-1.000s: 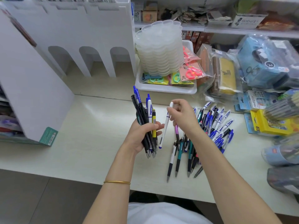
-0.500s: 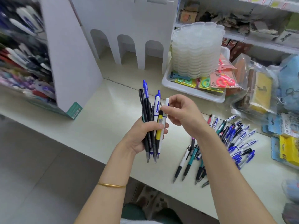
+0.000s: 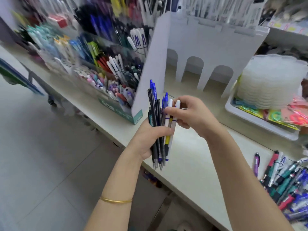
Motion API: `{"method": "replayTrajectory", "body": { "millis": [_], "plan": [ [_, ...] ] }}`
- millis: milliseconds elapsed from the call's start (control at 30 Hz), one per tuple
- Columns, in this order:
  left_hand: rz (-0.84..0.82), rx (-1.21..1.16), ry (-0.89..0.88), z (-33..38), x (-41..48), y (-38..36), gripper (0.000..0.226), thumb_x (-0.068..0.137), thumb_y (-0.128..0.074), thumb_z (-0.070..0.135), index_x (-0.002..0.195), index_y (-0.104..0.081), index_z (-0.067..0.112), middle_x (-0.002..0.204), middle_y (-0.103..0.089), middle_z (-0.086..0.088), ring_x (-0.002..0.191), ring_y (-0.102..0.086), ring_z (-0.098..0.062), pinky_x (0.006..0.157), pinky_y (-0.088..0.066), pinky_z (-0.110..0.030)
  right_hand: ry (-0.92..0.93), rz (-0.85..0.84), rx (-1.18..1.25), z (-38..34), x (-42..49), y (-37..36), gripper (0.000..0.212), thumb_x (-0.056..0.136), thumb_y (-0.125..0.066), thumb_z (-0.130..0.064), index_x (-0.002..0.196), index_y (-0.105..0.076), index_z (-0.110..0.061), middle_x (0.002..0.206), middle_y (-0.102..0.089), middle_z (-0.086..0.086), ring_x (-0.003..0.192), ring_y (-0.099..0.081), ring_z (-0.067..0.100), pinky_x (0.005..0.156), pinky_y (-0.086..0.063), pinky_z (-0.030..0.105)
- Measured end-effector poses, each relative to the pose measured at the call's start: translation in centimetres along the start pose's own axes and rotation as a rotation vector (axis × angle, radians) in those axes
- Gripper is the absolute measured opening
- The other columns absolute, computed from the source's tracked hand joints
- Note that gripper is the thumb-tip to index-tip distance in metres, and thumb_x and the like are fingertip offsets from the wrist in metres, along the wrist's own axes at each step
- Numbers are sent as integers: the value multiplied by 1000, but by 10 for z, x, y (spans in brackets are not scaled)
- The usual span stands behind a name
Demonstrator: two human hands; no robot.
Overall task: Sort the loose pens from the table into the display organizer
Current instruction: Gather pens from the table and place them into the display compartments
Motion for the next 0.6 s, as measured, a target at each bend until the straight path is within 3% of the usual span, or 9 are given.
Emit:
{"method": "replayTrajectory", "body": {
  "millis": [100,233,367,500,600],
  "plan": [
    [-8,17,-15,25,2,51,38,72,-74,-1,105,-63,11,84,-65,-7,76,-63,-22,71,-54,-36,53,6,-42,-29,23,-42,17,85,-70,-8,71,-59,-7,46,-50,-5,40,-41,12,40,-32,22],
    [-54,22,-23,64,8,123,37,78,-74,1,112,-63,11,89,-67,-11,78,-66,-25,67,-53,-38,108,5,16,-62,58,-102,9,89,-64,-7,82,-60,-3,49,-47,-4,40,-40,11,42,-32,22],
    [-91,25,-49,102,15,175,34,75,-74,9,107,-65,15,82,-71,0,77,-67,-18,69,-53,-34,147,53,64,-86,91,-144,11,95,-57,-9,90,-54,1,63,-45,8,42,-36,9,43,-30,23],
    [-125,-31,-13,122,30,204,23,84,-66,7,107,-67,11,90,-70,-8,81,-66,-23,69,-57,-35,157,113,50,-101,116,-157,7,96,-57,-14,91,-56,-9,57,-43,-6,41,-39,5,43,-31,21],
    [-116,-45,12,136,49,214,8,86,-66,7,94,-67,9,71,-68,-5,61,-66,-19,53,-55,-30,185,176,97,-109,131,-149,8,96,-56,-14,88,-57,-12,61,-48,2,43,-40,10,42,-31,22]
  ]
}}
Point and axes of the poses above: each hand's wrist, its own x-axis towards the middle knuckle, its own y-axis out of the back of the hand, z = x × y, the point moved 5 cm from there along x, towards the middle knuckle
